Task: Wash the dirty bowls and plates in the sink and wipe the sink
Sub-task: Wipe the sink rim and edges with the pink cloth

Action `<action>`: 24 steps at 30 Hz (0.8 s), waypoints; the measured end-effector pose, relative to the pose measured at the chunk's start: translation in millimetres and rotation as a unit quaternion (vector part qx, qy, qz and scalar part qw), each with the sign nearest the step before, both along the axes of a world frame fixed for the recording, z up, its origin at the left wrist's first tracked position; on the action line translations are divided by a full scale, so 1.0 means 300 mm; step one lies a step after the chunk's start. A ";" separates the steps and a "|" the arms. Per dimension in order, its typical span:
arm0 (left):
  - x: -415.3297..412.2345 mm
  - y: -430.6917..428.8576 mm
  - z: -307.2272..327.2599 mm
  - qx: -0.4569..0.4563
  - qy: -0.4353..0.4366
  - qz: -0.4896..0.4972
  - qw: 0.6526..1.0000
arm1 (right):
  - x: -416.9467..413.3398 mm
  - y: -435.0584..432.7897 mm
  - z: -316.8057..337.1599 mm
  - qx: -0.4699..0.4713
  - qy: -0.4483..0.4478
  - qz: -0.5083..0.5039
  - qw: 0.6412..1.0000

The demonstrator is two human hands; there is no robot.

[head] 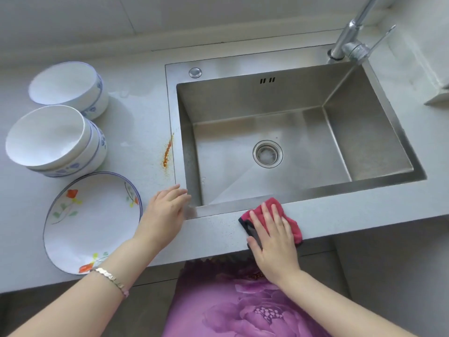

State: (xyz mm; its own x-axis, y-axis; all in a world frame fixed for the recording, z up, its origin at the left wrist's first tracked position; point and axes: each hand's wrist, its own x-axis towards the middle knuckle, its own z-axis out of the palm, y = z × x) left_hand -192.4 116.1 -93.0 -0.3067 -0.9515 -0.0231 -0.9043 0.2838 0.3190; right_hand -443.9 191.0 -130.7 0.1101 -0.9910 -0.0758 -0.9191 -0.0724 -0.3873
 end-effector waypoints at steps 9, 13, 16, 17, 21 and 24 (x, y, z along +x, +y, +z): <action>0.204 0.005 0.083 -0.041 0.048 0.150 0.987 | 0.383 -0.273 -0.044 0.022 0.017 0.103 0.994; 0.297 -0.003 0.106 -0.007 0.039 0.182 0.983 | 0.419 -0.418 -0.002 0.048 -0.105 -0.052 0.992; 0.314 -0.029 0.127 0.029 0.017 0.180 0.983 | 0.448 -0.352 0.061 -0.053 -0.152 -0.010 0.987; 0.313 -0.037 0.134 0.051 -0.003 0.171 0.984 | 0.456 -0.290 0.058 -0.090 -0.133 0.071 0.984; 0.312 -0.084 0.118 0.146 -0.061 0.161 0.974 | 0.432 -0.064 -0.025 -0.084 0.002 0.315 0.945; 0.301 -0.113 0.099 0.185 -0.074 0.166 0.966 | 0.425 -0.131 -0.059 -0.098 0.027 0.368 0.924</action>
State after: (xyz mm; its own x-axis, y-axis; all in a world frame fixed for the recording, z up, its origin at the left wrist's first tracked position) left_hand -101.9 82.1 -63.2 0.0472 -0.9152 -0.4003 -0.9694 -0.1386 0.2026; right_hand -316.5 151.6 -148.4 0.7606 -0.6451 0.0726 -0.6112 -0.7493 -0.2550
